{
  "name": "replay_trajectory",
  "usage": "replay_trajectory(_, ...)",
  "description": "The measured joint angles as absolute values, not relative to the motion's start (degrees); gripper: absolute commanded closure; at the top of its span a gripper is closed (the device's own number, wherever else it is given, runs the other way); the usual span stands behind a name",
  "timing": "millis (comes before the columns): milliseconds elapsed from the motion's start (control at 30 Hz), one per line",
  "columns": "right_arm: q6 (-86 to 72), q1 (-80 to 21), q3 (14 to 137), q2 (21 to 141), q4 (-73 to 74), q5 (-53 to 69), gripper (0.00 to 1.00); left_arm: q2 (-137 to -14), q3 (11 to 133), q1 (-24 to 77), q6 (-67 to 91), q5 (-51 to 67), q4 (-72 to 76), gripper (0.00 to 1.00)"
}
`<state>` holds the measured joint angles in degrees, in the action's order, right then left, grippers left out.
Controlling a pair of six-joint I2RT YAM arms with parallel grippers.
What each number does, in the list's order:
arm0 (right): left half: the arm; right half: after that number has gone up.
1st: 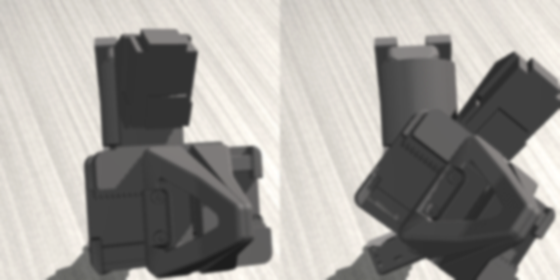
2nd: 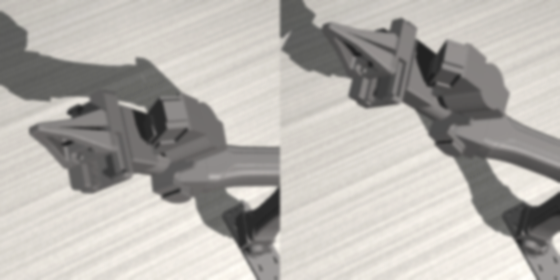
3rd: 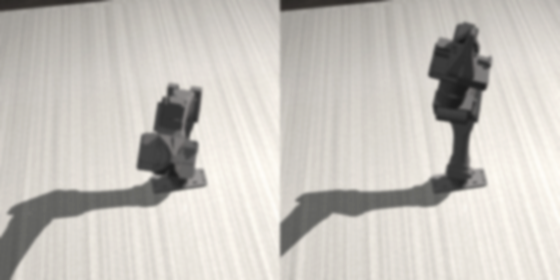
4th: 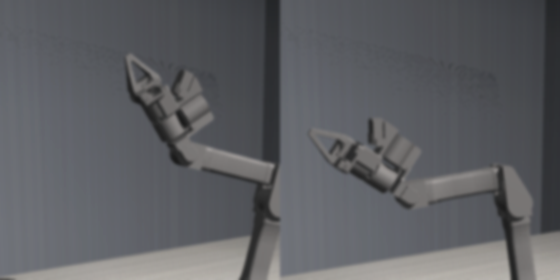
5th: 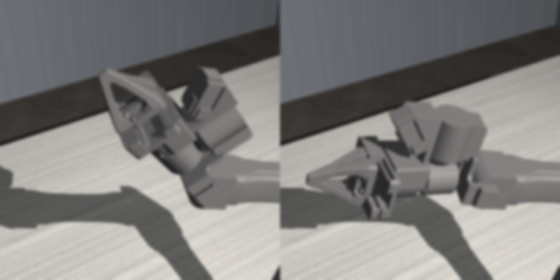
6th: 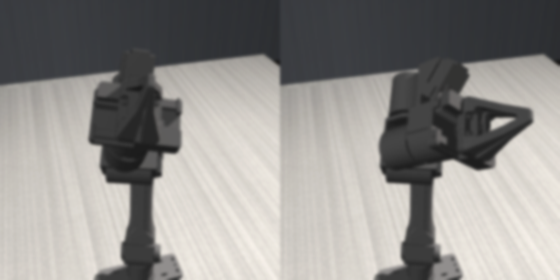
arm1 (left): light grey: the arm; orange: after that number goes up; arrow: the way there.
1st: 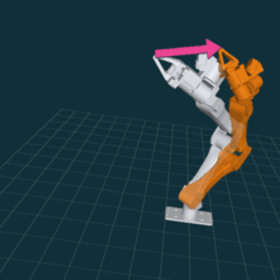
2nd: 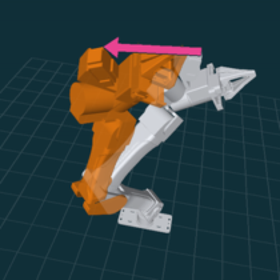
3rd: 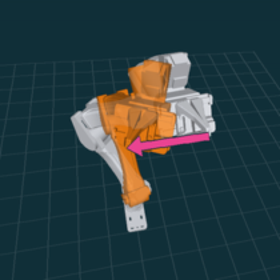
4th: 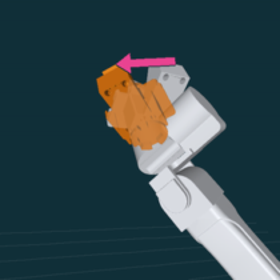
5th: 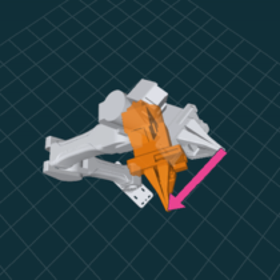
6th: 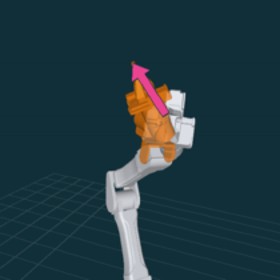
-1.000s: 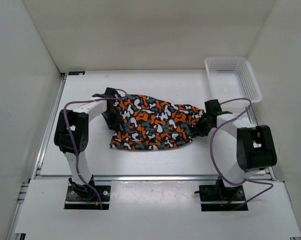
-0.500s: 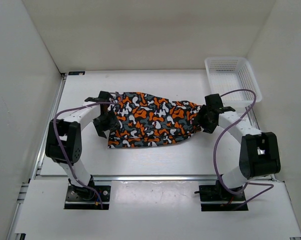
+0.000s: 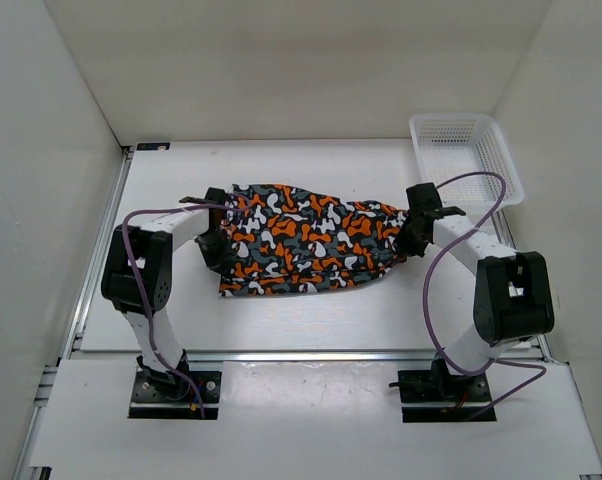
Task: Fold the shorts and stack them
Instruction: Fold the shorts
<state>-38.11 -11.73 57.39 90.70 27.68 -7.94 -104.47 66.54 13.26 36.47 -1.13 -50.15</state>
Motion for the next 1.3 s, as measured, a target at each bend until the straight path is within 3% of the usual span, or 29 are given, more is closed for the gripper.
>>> replay_trajectory(300,-37.12,-11.75,58.81,89.52,29.15,-8.67,1.00,-102.63,67.81,13.34,36.93,-1.61,-51.20,0.89)
replay_trajectory(733,-36.64,-11.94,67.59,84.27,32.10,-10.24,1.00,-88.92,83.42,11.97,36.45,-3.73,-59.40,0.89)
replay_trajectory(1000,-37.12,-12.27,57.41,75.55,31.94,-10.39,1.00,-76.99,64.01,15.05,40.29,-1.78,-56.84,0.89)
replay_trajectory(1033,-37.10,-12.27,55.81,75.96,31.77,-10.22,0.92,-77.34,60.77,15.27,40.93,-1.37,-55.90,0.89)
replay_trajectory(1100,-36.97,-12.29,53.23,77.56,31.59,-9.23,0.65,-79.50,55.48,15.35,41.67,-0.62,-54.43,0.53)
replay_trajectory(1133,-36.93,-12.34,52.31,78.78,31.57,-9.13,0.52,-80.71,53.76,15.35,41.45,-0.69,-54.06,0.31)
replay_trajectory(1167,-36.69,-12.34,51.68,79.94,31.53,-9.02,0.32,-82.13,52.56,15.33,41.65,-0.67,-54.02,0.17)
replay_trajectory(1200,-37.04,-12.32,51.27,80.86,31.57,-8.91,0.26,-83.50,51.96,15.33,41.65,-0.62,-53.91,0.08)
replay_trajectory(1300,-36.73,-12.25,50.76,82.21,31.57,-8.64,0.20,-85.86,51.92,15.18,41.82,-0.67,-52.99,0.07)
